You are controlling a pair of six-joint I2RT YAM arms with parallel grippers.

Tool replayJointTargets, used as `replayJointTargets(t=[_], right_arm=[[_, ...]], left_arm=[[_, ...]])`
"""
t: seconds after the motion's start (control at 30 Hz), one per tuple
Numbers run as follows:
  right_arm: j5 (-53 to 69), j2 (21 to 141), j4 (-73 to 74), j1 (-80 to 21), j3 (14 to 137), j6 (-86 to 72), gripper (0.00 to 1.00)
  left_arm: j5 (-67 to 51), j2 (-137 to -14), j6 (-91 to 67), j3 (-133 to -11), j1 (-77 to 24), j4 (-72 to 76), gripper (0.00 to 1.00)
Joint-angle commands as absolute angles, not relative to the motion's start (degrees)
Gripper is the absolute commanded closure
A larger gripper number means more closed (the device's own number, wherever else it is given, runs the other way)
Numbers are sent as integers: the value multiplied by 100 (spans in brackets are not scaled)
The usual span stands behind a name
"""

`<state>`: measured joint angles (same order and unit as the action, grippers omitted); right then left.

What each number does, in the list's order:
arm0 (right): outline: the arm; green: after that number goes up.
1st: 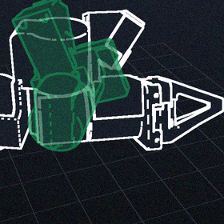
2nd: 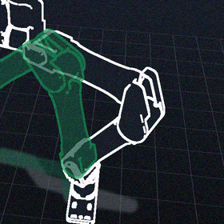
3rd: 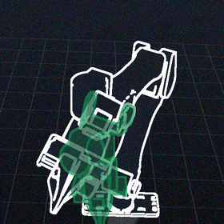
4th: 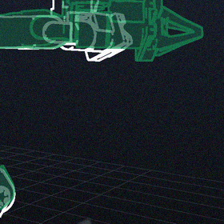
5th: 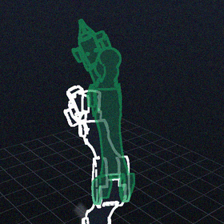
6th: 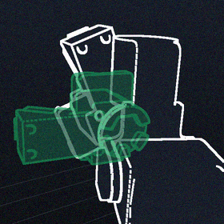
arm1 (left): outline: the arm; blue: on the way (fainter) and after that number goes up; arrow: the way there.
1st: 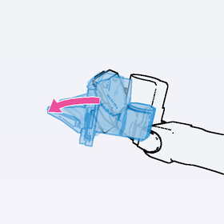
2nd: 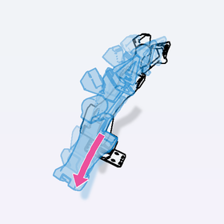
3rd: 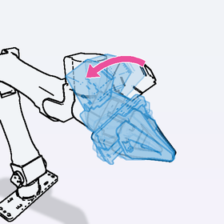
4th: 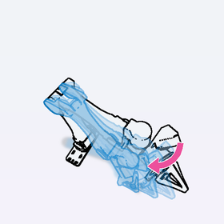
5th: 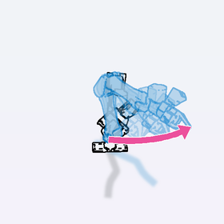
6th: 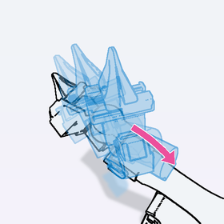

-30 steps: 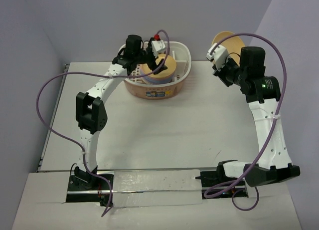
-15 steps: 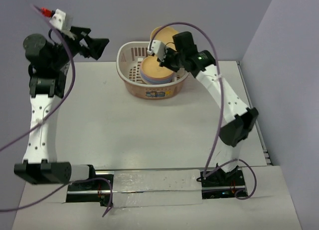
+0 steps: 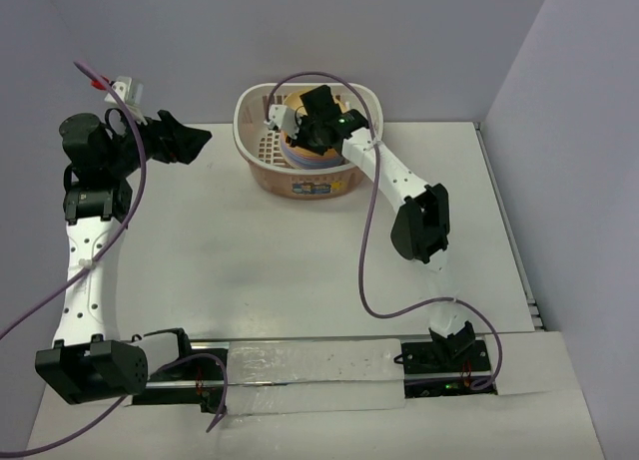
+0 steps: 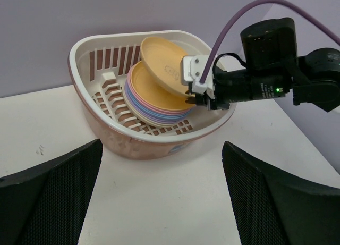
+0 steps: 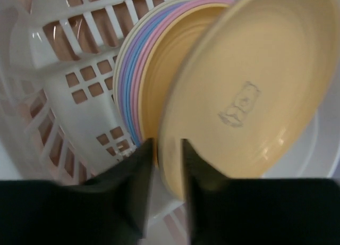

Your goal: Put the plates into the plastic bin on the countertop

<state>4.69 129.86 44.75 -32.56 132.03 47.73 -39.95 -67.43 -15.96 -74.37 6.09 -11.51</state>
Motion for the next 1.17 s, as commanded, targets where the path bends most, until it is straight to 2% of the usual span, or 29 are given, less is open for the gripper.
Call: replayJointTargets(t=[0.0, 0.03, 0.07, 0.13, 0.23, 0.5, 0.57, 0.87, 1.0, 1.13], right_arm=[[73, 13059, 3892, -3360, 13562, 4795, 36], [34, 13081, 3894, -3369, 13623, 4756, 4], [34, 13096, 3965, -3394, 13772, 4711, 0], [131, 13018, 4169, -3478, 14277, 4512, 0], [361, 12206, 4022, -3601, 14456, 4088, 0], [263, 9802, 3433, -3217, 12954, 2399, 0], [170, 9274, 3362, -2829, 11907, 2059, 0], [675, 8012, 3047, -278, 9028, 419, 0], [643, 7635, 2775, -44, 8145, 281, 0], [750, 7559, 2639, 185, 7760, 117, 0]], left_arm=[[-4141, -6676, -1708, -7677, 633, -1116, 1], [-4119, -6688, -1714, -7708, 633, -1116, 1], [-4095, -6698, -1709, -7728, 633, -1129, 1], [-3988, -6781, -1671, -7951, 633, -1267, 1], [-3564, -7055, -1617, -8598, 633, -1721, 1], [-2921, -8453, -973, -9745, 633, -3006, 1], [-2475, -8685, -1071, -9629, 633, -3059, 1], [-1391, -8558, -846, -8467, 642, -2612, 1], [-1201, -8427, -817, -8170, 647, -2433, 1], [-1039, -8187, -785, -7859, 647, -2223, 1]])
